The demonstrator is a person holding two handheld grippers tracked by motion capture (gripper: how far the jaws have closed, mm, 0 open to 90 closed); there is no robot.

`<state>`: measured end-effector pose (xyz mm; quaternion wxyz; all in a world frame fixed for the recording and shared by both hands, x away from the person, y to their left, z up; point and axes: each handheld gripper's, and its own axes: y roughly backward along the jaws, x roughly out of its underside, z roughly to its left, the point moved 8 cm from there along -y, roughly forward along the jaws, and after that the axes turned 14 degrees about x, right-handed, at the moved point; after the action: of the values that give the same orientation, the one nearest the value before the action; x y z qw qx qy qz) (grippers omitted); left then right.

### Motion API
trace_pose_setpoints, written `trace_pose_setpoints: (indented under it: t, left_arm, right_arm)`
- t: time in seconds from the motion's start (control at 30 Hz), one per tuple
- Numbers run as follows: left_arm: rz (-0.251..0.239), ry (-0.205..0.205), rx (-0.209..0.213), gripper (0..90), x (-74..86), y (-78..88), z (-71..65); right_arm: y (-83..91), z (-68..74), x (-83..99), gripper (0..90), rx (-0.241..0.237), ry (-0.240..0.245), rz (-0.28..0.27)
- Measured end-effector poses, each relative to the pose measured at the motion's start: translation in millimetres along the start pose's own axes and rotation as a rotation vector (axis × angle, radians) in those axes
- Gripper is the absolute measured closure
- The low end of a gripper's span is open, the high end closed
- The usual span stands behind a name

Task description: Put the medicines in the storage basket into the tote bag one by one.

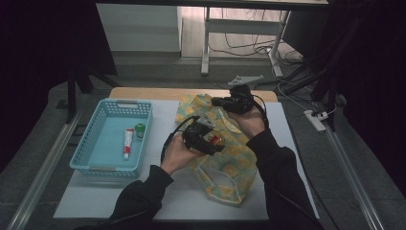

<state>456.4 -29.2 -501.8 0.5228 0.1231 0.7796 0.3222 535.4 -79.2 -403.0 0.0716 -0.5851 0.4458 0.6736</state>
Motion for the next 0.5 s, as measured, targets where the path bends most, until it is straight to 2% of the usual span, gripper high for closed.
trace_pose_setpoints:
  t: [0.13,0.27,0.5]
  left_arm:
    - [-0.002,0.014,-0.021,20.6,2.1,-8.9,12.0]
    - [-0.008,0.028,-0.02,20.6,2.4,-18.5,20.9]
    - [0.019,0.026,-0.033,20.6,1.2,-37.0,30.9]
  right_arm:
    - [-2.3,-3.3,2.3,89.7,0.009,-0.008,0.009]
    - [-5.0,-6.6,5.1,89.7,0.014,-0.015,0.015]
    - [-9.1,-12.2,8.5,89.7,0.027,-0.027,0.023]
